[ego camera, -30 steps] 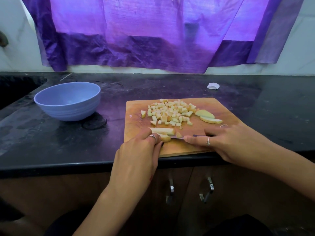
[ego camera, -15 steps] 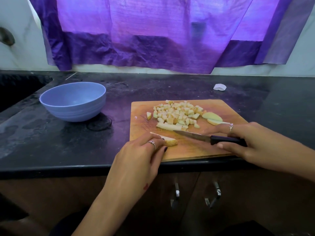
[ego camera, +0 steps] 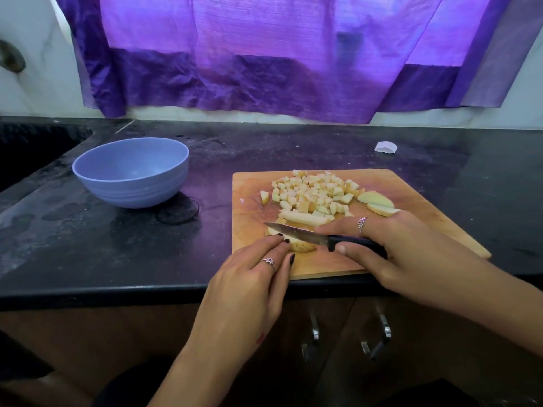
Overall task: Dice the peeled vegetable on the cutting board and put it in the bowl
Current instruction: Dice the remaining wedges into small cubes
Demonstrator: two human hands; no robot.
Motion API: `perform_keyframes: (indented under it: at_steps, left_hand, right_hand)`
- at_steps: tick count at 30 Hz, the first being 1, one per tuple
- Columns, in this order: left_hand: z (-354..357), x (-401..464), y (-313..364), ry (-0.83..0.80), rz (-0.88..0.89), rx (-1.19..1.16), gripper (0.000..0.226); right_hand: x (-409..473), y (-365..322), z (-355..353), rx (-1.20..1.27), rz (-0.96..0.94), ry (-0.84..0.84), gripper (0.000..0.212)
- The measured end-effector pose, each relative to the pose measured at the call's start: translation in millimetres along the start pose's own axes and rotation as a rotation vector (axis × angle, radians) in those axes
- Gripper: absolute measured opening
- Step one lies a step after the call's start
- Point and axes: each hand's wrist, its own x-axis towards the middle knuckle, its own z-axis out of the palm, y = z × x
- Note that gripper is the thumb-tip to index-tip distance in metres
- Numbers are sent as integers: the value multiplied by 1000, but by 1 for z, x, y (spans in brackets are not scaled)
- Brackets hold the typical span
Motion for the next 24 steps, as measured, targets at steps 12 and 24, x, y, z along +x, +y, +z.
perform_keyframes:
  at_steps: [12,24]
  left_hand:
    - [4,-3,-5,41,-53,-49,37]
    - [-2,7,-3,-98,-155,152,66]
  right_hand:
    - [14,-16,-21,-86,18,-83,39]
    - [19,-18,-26,-111,-3,-132,45]
